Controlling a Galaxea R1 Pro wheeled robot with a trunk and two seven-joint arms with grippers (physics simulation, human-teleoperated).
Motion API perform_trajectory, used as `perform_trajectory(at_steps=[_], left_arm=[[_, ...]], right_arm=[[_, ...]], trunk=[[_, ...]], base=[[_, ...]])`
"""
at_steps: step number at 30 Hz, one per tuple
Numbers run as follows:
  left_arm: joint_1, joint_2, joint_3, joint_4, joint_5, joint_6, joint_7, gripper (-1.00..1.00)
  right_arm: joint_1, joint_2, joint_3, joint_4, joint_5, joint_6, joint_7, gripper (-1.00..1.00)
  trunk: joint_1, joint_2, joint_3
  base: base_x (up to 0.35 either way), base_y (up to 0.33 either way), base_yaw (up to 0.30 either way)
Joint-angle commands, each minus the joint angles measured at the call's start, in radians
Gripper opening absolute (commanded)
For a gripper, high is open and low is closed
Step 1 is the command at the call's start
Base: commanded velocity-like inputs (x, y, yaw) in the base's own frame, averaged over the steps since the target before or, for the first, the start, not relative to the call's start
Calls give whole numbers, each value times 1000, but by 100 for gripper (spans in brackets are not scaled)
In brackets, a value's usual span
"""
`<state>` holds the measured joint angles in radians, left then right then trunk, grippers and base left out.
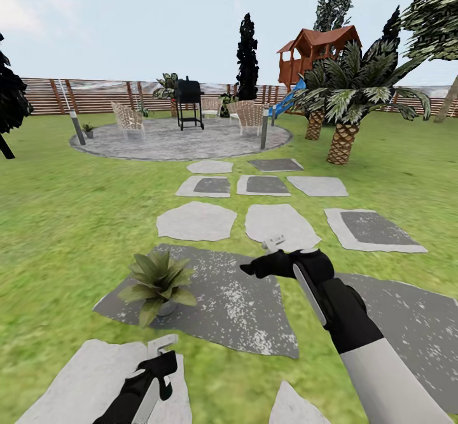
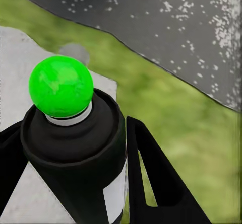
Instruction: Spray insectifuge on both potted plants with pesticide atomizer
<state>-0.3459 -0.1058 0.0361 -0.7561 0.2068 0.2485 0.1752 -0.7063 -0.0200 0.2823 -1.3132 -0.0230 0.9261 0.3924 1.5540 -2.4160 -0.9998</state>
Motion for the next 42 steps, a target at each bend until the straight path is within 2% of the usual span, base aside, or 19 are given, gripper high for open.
perform_trajectory(at_steps=[1,4,7,8,12,13,28,32,34,36,37,38,40,41,42], left_arm=[[-1,0,1,2,2,-5,2,-100],[-3,1,4,5,4,-36,26,-100],[-4,1,0,12,-1,-114,30,-100],[-5,1,-2,41,-4,-111,32,-100],[-4,3,-1,42,0,-108,33,-100],[-21,4,25,73,86,-107,41,-100],[-24,8,21,74,77,-112,36,-100],[-25,3,18,63,73,-162,46,-100],[-22,1,20,-5,75,-159,97,-100],[-6,0,18,-101,75,-132,216,-100],[6,-5,6,-135,76,-117,271,-100],[15,-9,-43,-161,80,-106,313,-100],[18,-11,-75,-170,86,-101,330,-100],[18,-12,-79,-171,91,-99,332,-100],[19,-12,-85,-174,123,-74,333,-100]], right_arm=[[0,0,1,-3,0,0,0,100],[0,-1,1,-17,0,0,0,100],[0,-7,2,-21,0,0,0,100],[1,-10,3,-28,-1,6,0,100],[1,-6,3,-21,-2,2,0,100],[1,-8,-44,-24,0,11,-76,100],[1,-9,-44,-29,0,10,-75,100],[1,-5,-42,-28,0,10,-75,100],[1,-7,-43,-29,-1,11,-74,100],[1,-9,-44,-29,-1,12,-72,100],[0,-9,-44,-28,-2,12,-72,100],[1,-8,-44,-24,-2,12,-72,100],[1,-9,-44,-23,-2,12,-72,100],[1,-9,-44,-22,-2,12,-72,100],[1,-9,-45,-22,-2,11,-72,100]], trunk=[[0,0,0],[0,0,0],[0,0,0],[0,0,0],[0,0,0],[0,0,0],[0,0,0],[0,0,0],[0,0,0],[0,0,0],[0,0,0],[0,0,0],[0,0,0],[0,0,0],[0,0,0]], base=[[0,0,0],[0,0,0],[13,2,0],[67,0,0],[18,0,0],[0,0,0],[0,0,0],[0,0,0],[0,0,0],[0,0,0],[0,0,0],[0,0,0],[0,0,0],[0,0,0],[0,0,0]])
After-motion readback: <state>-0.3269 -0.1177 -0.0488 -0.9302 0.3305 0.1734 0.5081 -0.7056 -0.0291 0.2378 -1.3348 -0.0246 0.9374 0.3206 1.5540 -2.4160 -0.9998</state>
